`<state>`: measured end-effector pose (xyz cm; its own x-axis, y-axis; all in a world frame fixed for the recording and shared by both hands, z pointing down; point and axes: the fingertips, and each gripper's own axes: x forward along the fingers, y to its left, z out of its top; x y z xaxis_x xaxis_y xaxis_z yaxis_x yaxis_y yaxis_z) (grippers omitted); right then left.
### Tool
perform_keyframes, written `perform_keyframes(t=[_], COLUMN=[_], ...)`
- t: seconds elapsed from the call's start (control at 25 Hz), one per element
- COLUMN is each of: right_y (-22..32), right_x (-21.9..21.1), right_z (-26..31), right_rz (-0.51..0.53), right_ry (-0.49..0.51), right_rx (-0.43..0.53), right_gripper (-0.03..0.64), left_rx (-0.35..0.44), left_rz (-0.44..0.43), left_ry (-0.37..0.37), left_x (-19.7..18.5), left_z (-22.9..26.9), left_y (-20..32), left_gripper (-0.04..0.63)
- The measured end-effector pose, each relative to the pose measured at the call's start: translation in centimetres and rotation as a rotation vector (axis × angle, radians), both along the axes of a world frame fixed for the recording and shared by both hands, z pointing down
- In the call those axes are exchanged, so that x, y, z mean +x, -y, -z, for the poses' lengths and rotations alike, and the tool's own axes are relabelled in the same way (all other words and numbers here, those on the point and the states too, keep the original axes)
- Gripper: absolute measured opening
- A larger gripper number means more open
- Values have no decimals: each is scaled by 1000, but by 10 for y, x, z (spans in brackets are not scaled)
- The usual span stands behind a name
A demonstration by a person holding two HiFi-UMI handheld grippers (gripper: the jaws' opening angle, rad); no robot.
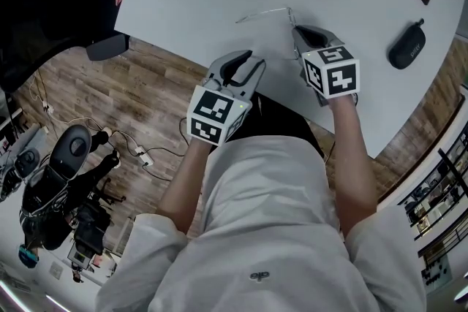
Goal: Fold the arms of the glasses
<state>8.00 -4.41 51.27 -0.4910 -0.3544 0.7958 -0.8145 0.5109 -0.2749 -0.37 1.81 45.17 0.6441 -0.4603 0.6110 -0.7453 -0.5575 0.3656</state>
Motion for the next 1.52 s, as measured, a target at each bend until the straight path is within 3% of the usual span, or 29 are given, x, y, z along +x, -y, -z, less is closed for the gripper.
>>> perform_keyframes(t=[0.36, 0.6, 0.88, 1.52], right_y=[1, -4, -5, -8], right_x=[1, 1, 4, 5], right_z=[1, 0, -1, -1], right_rz=[2, -4, -6, 9], right_ry=[-8, -7, -7, 1], right_rx=[1, 0, 0, -5], right_gripper=[20, 20, 20, 19], left_rx=[-28, -10, 7, 20], left_rz=[-60, -127, -126, -112], left_ry=[98, 204, 274, 279], left_x=[-1, -2, -3, 2], left_z=[-30, -50, -63, -65], left_y=[-13, -24, -25, -18], left_gripper=[123, 123, 94, 61])
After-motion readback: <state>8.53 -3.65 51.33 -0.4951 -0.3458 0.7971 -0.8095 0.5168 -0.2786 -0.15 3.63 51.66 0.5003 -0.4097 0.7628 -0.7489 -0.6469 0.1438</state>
